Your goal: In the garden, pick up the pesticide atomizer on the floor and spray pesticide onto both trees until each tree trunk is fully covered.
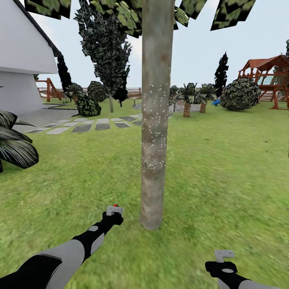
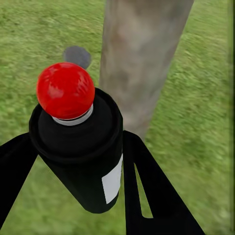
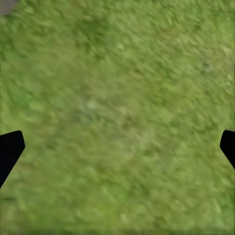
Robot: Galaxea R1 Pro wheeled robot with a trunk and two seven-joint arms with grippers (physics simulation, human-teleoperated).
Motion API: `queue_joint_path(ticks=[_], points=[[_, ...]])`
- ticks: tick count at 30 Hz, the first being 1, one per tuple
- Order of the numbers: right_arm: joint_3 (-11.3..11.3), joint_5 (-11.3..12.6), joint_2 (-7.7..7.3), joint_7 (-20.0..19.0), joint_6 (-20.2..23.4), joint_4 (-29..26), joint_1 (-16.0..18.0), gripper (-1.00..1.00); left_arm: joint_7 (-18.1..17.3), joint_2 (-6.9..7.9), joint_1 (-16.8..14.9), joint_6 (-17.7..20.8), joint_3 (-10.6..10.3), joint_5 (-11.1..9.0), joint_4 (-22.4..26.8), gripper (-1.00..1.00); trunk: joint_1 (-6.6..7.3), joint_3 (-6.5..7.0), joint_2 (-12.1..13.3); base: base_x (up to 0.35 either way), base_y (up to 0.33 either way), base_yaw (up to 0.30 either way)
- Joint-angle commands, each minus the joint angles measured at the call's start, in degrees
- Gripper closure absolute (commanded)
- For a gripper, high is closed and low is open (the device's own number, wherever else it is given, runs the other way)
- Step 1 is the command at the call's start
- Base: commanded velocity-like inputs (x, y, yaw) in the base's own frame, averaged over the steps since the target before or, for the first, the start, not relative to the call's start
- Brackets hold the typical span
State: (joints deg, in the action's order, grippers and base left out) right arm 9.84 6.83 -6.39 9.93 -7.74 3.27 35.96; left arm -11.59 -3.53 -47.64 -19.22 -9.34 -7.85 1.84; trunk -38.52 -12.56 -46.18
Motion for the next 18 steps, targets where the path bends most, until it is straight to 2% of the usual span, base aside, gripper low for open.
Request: queue_joint_path(ticks=[1,5,18], points=[[0.0,0.0,0.07,0.0,0.0,0.0,0.0,-1.00,0.2,-0.04,0.0,0.0,0.0,0.1,0.0,1.00,0.00,0.02,0.0,0.000,0.000,-0.053],[0.0,0.0,0.14,0.1,0.0,0.0,0.0,-1.00,0.3,-0.07,0.0,0.0,0.0,0.1,0.0,1.00,0.00,0.04,0.0,0.000,0.000,-0.151],[0.0,0.0,0.15,0.1,0.1,0.0,0.0,-1.00,0.3,-0.06,0.0,0.0,0.0,0.1,0.0,1.00,0.00,0.05,0.0,0.000,0.000,-0.293]])
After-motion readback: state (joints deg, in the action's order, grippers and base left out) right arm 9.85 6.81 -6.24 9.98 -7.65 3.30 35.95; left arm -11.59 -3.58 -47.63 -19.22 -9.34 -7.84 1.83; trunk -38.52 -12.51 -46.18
